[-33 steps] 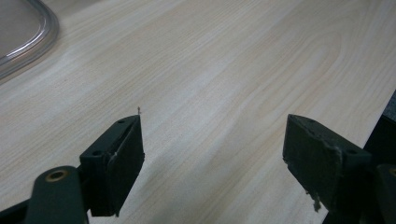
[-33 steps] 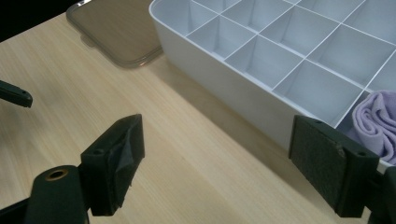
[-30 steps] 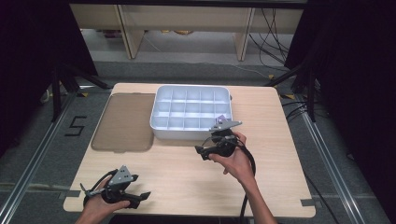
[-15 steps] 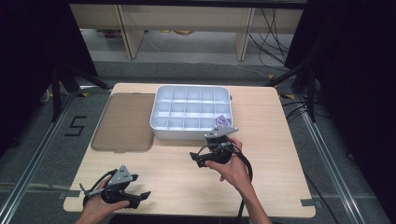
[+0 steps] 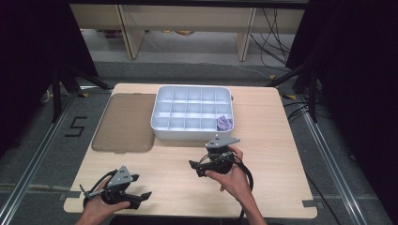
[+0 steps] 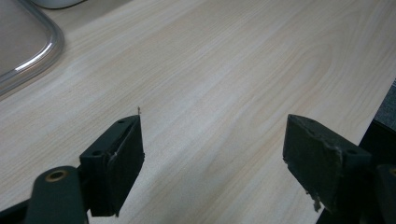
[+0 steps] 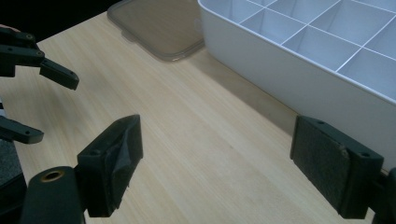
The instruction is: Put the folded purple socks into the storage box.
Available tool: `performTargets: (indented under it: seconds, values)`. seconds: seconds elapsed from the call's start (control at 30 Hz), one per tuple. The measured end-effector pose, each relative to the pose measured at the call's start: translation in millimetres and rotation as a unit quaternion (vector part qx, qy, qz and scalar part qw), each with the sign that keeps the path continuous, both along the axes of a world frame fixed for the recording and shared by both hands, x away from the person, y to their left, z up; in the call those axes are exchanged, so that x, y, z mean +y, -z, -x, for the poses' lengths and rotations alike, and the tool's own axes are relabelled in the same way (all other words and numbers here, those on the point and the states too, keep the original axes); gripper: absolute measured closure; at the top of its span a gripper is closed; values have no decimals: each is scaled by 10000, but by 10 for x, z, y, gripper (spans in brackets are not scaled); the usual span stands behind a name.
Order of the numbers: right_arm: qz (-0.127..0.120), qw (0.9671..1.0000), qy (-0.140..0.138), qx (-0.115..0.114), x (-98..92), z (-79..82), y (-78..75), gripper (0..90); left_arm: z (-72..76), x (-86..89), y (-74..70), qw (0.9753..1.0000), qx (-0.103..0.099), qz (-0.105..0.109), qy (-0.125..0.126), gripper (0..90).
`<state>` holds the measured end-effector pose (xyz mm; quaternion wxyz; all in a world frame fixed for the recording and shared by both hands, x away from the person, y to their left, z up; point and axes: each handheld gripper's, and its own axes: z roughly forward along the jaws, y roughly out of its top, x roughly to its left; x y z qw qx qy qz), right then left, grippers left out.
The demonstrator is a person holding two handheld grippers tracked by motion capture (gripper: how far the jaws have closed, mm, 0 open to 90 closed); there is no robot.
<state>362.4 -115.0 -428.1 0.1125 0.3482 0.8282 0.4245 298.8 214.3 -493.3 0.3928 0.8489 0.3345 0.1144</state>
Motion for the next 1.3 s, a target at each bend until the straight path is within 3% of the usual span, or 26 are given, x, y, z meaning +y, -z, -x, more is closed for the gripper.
performTargets:
  seconds: [0.03,0.07,0.33,0.47,0.6,0.67,0.73,0.77,0.9,1.07,1.1,1.3]
  values:
    - [29,9999,-100,-26,0,3,5,178,2,-1,2,10000,-18,-5,-20,196]
    - [13,10000,-23,95,19,41,21,173,2,4,1,10000,0,-4,-8,196]
    - [64,9999,-116,46,41,72,109,172,1,-2,9,10000,24,32,-49,196]
    - [99,9997,-79,220,44,113,162,171,1,-12,21,10000,0,37,-4,196]
    - [127,9996,-233,71,37,107,191,172,-2,-4,9,10000,-15,0,32,196]
    - [100,9998,-157,119,37,138,194,172,-6,2,11,10000,-23,-56,32,195]
    - [83,9998,-164,70,33,151,205,172,5,-11,13,10000,6,85,-25,196]
    - [103,9997,-115,167,31,173,202,172,0,-1,5,10000,-6,23,4,195]
    - [99,9996,-232,100,7,196,256,172,2,-6,14,10000,-14,-9,7,195]
    - [113,9996,-98,241,-19,253,320,172,5,-12,12,10000,-12,-25,23,195]
    - [107,9997,-157,167,-24,246,341,172,4,-14,14,10000,-6,0,35,195]
    - [125,9995,-113,280,-49,302,389,172,10,-21,14,9999,19,-18,110,195]
